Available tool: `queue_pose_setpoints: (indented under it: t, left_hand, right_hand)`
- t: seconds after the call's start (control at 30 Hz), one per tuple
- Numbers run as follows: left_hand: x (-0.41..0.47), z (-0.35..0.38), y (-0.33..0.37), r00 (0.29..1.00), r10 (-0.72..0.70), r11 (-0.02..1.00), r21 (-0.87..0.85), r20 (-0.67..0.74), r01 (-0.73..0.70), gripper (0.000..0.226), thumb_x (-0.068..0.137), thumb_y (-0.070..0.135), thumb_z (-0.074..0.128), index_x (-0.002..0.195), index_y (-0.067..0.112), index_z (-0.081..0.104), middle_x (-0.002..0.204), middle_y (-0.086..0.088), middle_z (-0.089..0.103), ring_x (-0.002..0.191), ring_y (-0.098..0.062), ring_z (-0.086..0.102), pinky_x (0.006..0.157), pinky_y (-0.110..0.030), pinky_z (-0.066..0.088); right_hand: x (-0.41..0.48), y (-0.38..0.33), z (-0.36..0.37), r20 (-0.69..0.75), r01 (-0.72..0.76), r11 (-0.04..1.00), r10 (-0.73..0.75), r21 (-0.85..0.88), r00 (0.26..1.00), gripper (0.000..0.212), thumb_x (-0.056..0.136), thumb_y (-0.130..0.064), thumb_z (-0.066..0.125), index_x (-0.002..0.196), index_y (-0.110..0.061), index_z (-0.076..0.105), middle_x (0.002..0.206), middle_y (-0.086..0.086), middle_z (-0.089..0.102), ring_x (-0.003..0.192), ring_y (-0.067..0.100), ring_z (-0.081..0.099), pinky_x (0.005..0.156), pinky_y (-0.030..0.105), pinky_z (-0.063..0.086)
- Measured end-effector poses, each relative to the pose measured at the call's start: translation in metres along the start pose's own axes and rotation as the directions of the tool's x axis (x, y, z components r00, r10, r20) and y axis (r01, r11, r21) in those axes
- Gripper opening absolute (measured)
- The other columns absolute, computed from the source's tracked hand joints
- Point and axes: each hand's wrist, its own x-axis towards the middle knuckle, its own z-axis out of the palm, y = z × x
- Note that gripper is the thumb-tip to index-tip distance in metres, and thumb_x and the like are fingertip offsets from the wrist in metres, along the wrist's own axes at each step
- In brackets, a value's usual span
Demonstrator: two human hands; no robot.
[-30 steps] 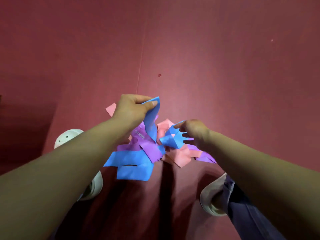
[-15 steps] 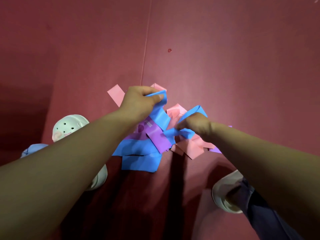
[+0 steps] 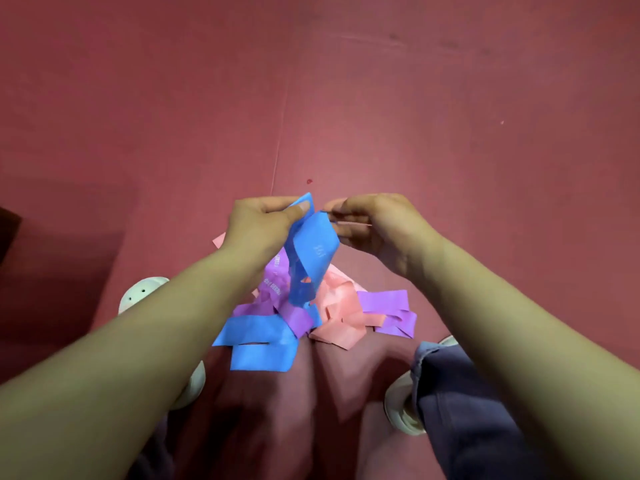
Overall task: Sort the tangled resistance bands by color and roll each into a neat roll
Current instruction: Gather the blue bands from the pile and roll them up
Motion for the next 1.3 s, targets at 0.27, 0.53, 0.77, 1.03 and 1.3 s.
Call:
queue_pose_setpoints:
  t: [0.27,0.53,0.77,1.03,1.3]
  left_hand:
    - [-0.008,-0.005,-0.005,0.996,0.080,0.995,0.064,-0.028,-0.078,0.014,0.088,0.014,0.067,0.096,0.023,0.075,0.084,0.009,0.073,0.065,0.002,0.061,0.060,-0.011,0.048]
    - [0.009,0.003,0.020,0.999,0.043,0.994,-0.100,-0.023,-0.045,0.012,0.089,0.011,0.065,0.090,0.021,0.073,0.069,0.006,0.073,0.056,-0.007,0.064,0.051,-0.019,0.051]
    - [0.011,-0.002,0.027,1.000,0.021,0.996,-0.092,0.001,-0.021,0.011,0.092,0.013,0.062,0.096,0.015,0.072,0.070,0.002,0.073,0.057,-0.007,0.067,0.049,-0.018,0.051]
    - [0.019,-0.004,0.030,0.994,-0.064,0.992,-0.111,-0.084,0.054,0.010,0.092,0.009,0.061,0.097,0.009,0.070,0.051,0.006,0.066,0.041,-0.004,0.060,0.039,-0.015,0.045]
    - [0.028,-0.008,0.024,0.992,0.000,0.999,0.034,-0.125,0.004,0.010,0.089,0.015,0.066,0.085,0.020,0.073,0.070,0.004,0.071,0.062,-0.009,0.062,0.058,-0.019,0.054]
  right_hand:
    - [-0.004,-0.001,0.001,-0.011,-0.014,0.987,0.016,0.158,1.000,0.022,0.085,-0.003,0.053,0.087,-0.015,0.072,0.095,0.000,0.072,0.084,0.013,0.066,0.081,0.025,0.053]
    - [0.008,-0.020,0.001,0.016,0.036,0.978,-0.040,0.207,0.999,0.011,0.080,-0.015,0.067,0.088,-0.022,0.070,0.083,-0.005,0.072,0.068,0.007,0.065,0.070,0.024,0.050]
    - [0.011,-0.007,0.009,-0.051,0.131,0.991,-0.131,0.004,0.990,0.023,0.078,0.006,0.068,0.101,0.000,0.069,0.088,0.013,0.071,0.073,0.019,0.066,0.063,0.023,0.056]
    - [0.014,-0.003,0.009,-0.064,0.230,0.903,-0.271,-0.364,0.961,0.019,0.075,0.000,0.074,0.070,-0.017,0.069,0.049,-0.011,0.055,0.048,0.003,0.050,0.048,0.013,0.040]
    - [0.010,-0.006,0.004,0.025,0.326,0.889,-0.336,-0.322,0.942,0.024,0.078,0.005,0.070,0.069,-0.016,0.061,0.062,0.003,0.058,0.063,0.014,0.052,0.065,0.031,0.044]
